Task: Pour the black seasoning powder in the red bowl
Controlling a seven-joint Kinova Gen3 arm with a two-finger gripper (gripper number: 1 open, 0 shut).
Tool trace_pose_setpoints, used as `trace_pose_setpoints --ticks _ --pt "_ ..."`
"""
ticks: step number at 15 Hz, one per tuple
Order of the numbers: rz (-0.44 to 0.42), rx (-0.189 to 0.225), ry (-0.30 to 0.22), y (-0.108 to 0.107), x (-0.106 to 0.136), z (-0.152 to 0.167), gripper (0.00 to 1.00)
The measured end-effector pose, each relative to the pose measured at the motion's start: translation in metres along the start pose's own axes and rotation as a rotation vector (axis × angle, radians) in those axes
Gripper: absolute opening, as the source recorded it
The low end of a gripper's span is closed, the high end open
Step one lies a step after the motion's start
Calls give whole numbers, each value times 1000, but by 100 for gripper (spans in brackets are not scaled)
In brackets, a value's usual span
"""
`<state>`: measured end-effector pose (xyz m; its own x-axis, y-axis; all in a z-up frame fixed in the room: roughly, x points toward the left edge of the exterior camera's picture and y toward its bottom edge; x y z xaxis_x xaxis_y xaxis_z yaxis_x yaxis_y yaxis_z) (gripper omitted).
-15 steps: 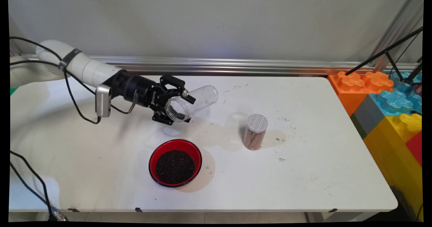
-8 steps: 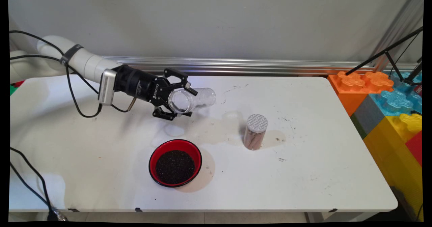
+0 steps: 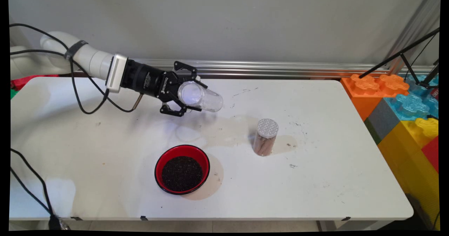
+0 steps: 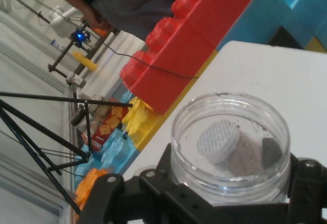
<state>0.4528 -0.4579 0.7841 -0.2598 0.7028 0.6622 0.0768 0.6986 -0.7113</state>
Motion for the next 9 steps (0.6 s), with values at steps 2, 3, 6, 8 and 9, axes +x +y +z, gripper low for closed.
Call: trace_pose_setpoints --ticks 2,3,6,8,9 --pt "-74 8 12 -4 1 -1 0" --pt "-107 10 15 -6 1 -1 0" --pt "-210 21 26 -10 1 -3 0" --pt "-278 30 31 -13 0 -4 0" --pt "-305 34 32 -14 0 -5 0"
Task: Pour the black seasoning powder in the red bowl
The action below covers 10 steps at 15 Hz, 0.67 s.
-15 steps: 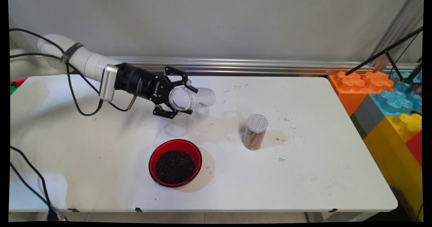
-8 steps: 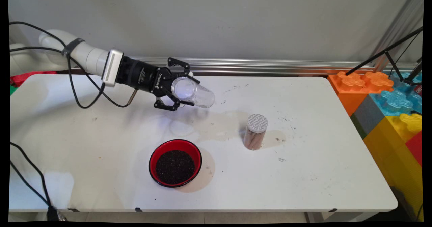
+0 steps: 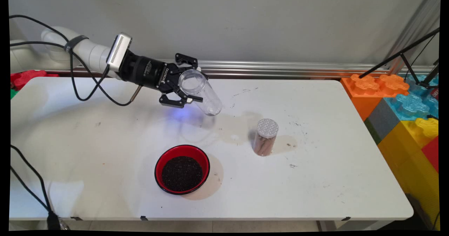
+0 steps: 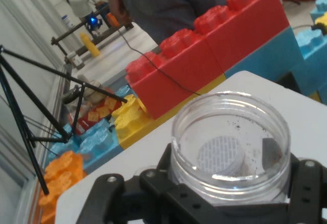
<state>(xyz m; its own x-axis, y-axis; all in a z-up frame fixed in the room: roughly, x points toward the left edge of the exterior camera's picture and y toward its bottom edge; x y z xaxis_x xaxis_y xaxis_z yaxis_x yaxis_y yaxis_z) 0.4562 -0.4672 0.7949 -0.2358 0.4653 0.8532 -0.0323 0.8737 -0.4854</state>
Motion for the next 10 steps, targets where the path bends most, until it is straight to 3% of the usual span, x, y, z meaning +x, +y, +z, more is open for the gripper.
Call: trace_pose_setpoints --ticks 10 --pt "-232 62 -50 -8 -14 -12 0"
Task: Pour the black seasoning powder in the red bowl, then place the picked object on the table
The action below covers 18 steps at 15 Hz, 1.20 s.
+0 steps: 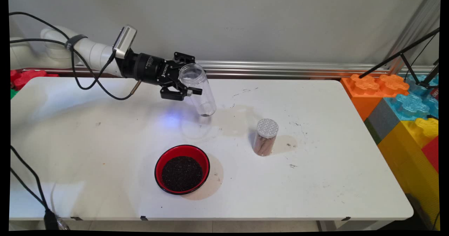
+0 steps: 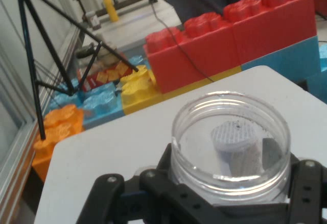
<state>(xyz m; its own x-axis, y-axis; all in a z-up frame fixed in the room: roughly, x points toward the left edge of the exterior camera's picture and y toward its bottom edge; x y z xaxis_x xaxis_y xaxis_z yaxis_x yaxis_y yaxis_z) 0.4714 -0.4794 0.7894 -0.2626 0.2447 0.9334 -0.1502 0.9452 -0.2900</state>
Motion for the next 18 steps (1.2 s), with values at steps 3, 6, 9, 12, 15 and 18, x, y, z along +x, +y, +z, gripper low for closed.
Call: trace_pose_setpoints --ticks 3,6,9,12,15,18 --pt "-55 19 -24 -2 -7 -5 0" --pt "-108 29 -47 -1 -14 -9 0" --pt "-150 33 -67 1 -21 -15 0" --pt "-183 36 -83 2 -27 -18 0" --pt "-205 41 -96 2 -32 -18 0" --pt "-221 51 -106 0 -38 -15 0"
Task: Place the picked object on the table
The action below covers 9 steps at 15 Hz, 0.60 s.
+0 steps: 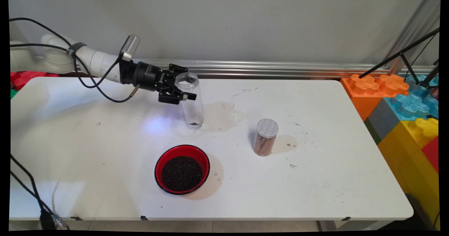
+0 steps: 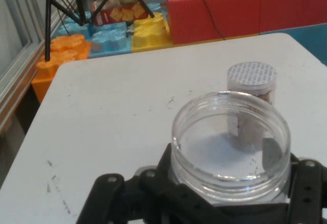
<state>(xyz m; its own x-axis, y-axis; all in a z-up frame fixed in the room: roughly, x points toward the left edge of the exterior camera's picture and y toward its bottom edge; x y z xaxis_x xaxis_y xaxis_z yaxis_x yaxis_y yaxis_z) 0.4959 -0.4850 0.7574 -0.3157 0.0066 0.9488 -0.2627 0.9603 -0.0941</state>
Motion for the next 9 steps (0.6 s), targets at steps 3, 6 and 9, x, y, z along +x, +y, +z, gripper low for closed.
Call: trace_pose_setpoints --ticks 3,6,9 --pt "-13 8 -6 -3 -3 4 0" --pt "-22 13 -12 -4 -6 6 0" --pt "-29 16 -18 -5 -9 8 0"
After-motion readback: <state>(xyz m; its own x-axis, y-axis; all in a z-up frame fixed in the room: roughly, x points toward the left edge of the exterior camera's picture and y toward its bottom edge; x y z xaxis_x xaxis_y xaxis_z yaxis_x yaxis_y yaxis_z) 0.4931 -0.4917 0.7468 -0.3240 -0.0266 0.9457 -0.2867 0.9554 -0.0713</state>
